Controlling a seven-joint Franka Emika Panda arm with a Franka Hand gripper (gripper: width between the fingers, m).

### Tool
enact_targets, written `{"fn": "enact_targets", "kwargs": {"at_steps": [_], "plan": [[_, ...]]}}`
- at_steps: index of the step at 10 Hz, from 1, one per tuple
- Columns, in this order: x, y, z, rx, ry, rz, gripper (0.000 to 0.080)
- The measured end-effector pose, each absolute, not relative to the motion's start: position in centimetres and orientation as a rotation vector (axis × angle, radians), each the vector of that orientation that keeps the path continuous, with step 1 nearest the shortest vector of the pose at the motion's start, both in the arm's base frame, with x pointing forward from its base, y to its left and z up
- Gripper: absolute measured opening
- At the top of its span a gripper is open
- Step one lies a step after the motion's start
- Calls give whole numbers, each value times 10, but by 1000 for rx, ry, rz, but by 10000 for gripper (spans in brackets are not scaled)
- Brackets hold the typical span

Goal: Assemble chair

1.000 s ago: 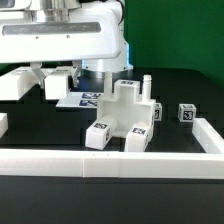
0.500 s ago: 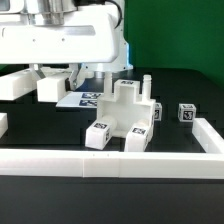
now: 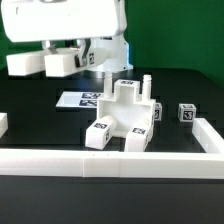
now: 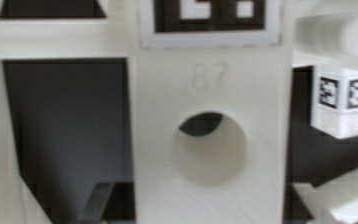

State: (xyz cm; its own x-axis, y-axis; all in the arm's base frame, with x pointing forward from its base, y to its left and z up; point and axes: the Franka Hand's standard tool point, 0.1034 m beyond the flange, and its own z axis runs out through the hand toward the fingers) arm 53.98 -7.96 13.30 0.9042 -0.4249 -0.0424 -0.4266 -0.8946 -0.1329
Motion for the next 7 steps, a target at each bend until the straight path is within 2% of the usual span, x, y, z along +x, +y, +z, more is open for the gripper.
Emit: {"fn": "enact_targets", "kwargs": {"at_steps": [3, 5, 7], "plan": [[557, -31, 148, -2897, 727, 24, 284], [570, -3, 143, -2904, 723, 29, 284], [570, -3, 141, -2903, 717, 31, 284]]}}
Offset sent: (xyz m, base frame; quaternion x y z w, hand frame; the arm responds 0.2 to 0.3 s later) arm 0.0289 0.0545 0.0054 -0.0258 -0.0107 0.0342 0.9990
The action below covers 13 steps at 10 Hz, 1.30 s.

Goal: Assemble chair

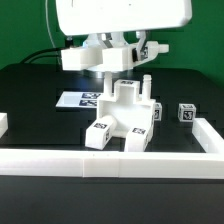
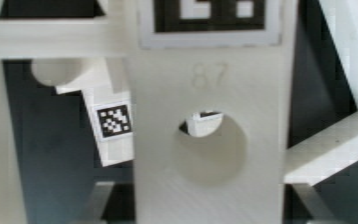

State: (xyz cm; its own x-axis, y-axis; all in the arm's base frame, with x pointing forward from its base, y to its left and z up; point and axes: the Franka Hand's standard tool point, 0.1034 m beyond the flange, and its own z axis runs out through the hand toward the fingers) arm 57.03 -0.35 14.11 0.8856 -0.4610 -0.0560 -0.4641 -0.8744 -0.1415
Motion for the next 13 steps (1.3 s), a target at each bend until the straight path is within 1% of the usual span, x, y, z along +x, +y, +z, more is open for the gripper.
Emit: {"fn": "enact_targets", "kwargs": {"at_steps": [2, 3, 4, 5, 9, 13], "plan": [[570, -2, 140, -2920, 691, 31, 284], [570, 5, 139, -3012, 547, 17, 284], [570, 14, 138, -3041, 468, 39, 284], [573, 16, 135, -3045, 440, 38, 284], [572, 15, 132, -3045, 445, 45, 284], [566, 32, 122, -3051, 441, 71, 284]]}}
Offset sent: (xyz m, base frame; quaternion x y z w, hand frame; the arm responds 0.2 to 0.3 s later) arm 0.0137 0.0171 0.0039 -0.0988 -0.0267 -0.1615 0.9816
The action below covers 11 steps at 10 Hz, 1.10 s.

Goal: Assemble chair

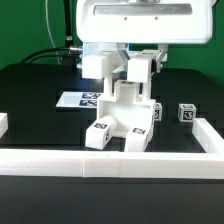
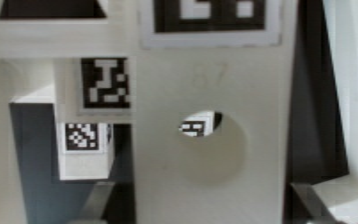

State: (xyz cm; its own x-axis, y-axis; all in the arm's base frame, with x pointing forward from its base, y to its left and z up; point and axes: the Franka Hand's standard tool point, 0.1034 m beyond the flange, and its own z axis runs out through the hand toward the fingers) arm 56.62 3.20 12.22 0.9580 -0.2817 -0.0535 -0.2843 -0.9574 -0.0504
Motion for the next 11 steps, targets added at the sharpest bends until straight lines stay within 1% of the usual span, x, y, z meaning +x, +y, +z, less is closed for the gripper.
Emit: {"fn": "enact_targets", "kwargs": {"at_steps": [7, 11], "plan": [[566, 33, 122, -3053, 434, 70, 284], [559, 35, 122, -3051, 433, 82, 284]]}}
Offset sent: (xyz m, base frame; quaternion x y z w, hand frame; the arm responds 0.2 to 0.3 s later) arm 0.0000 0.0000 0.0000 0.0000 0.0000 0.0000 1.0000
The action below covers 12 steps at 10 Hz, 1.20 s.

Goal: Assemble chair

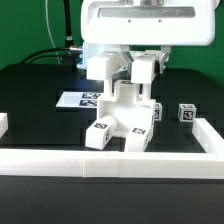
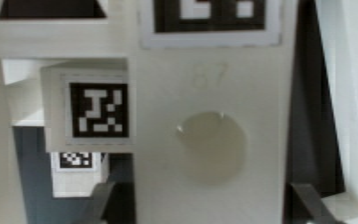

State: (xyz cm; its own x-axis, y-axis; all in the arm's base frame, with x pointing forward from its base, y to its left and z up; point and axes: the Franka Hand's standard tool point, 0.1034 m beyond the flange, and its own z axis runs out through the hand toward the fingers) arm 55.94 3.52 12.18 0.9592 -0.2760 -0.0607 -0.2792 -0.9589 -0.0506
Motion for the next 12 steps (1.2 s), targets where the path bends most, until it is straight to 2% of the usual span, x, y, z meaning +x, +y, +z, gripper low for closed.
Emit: {"fn": "enact_targets", "kwargs": {"at_steps": [12], "plan": [[564, 34, 117, -3057, 429, 47, 284]]}}
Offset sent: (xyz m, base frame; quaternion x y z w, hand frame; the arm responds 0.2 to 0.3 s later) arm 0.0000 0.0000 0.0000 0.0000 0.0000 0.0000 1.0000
